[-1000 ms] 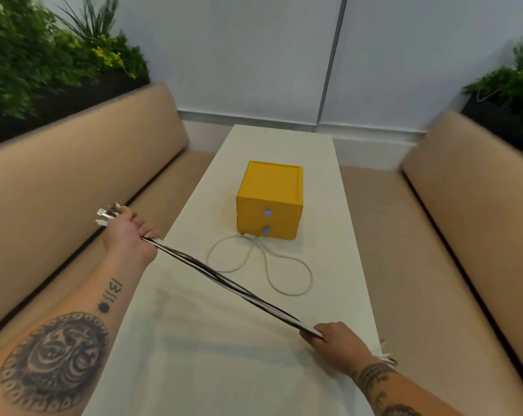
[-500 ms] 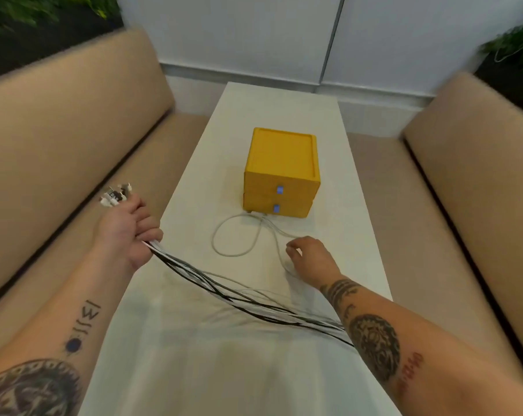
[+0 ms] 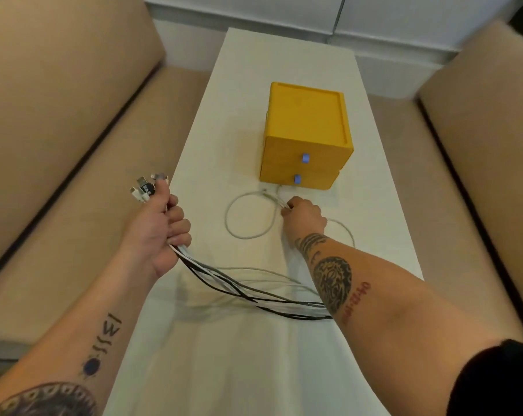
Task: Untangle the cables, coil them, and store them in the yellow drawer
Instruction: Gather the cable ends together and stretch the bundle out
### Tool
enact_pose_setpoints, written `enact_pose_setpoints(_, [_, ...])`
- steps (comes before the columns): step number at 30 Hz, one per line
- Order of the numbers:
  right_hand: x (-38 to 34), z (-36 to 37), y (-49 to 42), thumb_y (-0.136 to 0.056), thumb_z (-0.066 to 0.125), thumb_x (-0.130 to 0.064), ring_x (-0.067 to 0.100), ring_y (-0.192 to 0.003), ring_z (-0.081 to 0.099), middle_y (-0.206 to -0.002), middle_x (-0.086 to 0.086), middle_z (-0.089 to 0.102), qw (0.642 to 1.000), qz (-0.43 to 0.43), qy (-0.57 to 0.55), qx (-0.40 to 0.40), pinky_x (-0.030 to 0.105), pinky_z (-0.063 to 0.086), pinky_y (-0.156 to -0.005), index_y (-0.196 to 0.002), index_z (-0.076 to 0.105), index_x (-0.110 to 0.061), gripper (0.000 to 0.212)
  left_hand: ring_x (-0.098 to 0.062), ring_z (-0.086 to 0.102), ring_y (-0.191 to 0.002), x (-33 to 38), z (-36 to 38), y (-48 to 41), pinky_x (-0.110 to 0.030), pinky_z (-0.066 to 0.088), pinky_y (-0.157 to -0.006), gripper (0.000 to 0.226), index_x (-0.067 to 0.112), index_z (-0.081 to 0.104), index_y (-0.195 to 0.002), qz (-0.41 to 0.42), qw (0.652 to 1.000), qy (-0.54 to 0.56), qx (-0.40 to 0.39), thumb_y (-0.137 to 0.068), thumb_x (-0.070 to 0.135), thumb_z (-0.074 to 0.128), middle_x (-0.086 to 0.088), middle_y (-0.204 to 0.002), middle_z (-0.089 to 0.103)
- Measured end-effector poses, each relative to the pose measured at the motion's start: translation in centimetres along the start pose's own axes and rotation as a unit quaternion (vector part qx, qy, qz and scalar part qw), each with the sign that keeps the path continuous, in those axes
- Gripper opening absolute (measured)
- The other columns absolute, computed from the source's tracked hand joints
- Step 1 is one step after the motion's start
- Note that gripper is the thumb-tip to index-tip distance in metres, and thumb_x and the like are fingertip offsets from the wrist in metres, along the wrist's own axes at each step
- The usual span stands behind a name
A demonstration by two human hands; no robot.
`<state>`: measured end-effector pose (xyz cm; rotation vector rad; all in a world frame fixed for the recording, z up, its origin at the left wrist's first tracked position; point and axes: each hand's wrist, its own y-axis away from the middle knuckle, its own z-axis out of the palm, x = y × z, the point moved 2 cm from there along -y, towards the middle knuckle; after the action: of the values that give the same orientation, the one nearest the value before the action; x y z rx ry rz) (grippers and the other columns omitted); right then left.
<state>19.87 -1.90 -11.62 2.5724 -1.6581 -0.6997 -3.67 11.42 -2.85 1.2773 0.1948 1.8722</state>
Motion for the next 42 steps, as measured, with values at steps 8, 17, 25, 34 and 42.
enact_pose_setpoints(8, [1.3, -1.0, 4.1, -0.082, 0.075, -0.044, 0.024, -0.101, 0.066, -0.102, 0.0, 0.074, 0.97, 0.054, -0.233, 0.029, 0.04, 0.052, -0.093, -0.098, 0.075, -0.021, 0.029, -0.004, 0.014, -0.036, 0.3, 1.2, -0.2, -0.015, 0.011, -0.032, 0.063, 0.025, 0.038, -0.073, 0.005, 0.999, -0.039, -0.021, -0.077, 0.088, 0.036, 0.01, -0.052, 0.018])
enact_pose_setpoints(17, [-1.6, -8.5, 8.1, -0.091, 0.061, -0.05, 0.017, -0.081, 0.066, -0.079, -0.011, 0.072, 0.931, 0.007, -0.336, 0.14, 0.048, 0.055, -0.083, -0.082, 0.071, -0.033, 0.021, -0.007, 0.016, -0.039, 1.6, 4.1, 2.0, -0.019, 0.009, -0.035, 0.066, 0.028, 0.029, -0.065, 0.042, 0.993, -0.075, -0.076, -0.051, 0.087, 0.054, 0.009, -0.053, 0.024])
enact_pose_setpoints(25, [-8.9, -12.2, 14.8, -0.097, 0.063, -0.023, 0.008, -0.068, 0.066, -0.08, -0.002, 0.074, 0.866, -0.169, -0.461, 0.094, 0.023, 0.055, -0.063, -0.099, 0.071, -0.015, 0.012, -0.006, 0.014, -0.041, 2.7, 6.1, 3.6, -0.02, 0.014, -0.034, 0.058, 0.026, 0.029, -0.066, 0.097, 0.984, -0.077, -0.128, -0.07, 0.077, 0.055, 0.007, -0.056, 0.019])
enact_pose_setpoints(34, [-10.7, -9.5, 17.1, -0.088, 0.071, -0.032, 0.008, -0.076, 0.066, -0.085, -0.015, 0.075, 0.874, -0.222, -0.428, 0.054, 0.037, 0.057, -0.075, -0.089, 0.079, -0.039, 0.011, -0.009, 0.022, -0.04, 2.9, 7.4, 4.8, -0.024, 0.019, -0.041, 0.057, 0.021, 0.036, -0.056, 0.124, 0.982, -0.078, -0.119, -0.077, 0.071, 0.053, 0.005, -0.049, 0.028])
enact_pose_setpoints(42, [-10.0, -9.1, 17.0, -0.088, 0.072, -0.036, 0.003, -0.076, 0.065, -0.078, -0.018, 0.072, 0.893, -0.247, -0.374, 0.045, 0.025, 0.052, -0.069, -0.081, 0.075, -0.042, 0.01, -0.013, 0.041, -0.055, 3.3, 7.7, 4.9, -0.03, 0.036, -0.06, 0.049, 0.019, 0.044, -0.064, 0.13, 0.987, -0.057, -0.082, -0.097, 0.055, 0.052, 0.004, -0.058, 0.047])
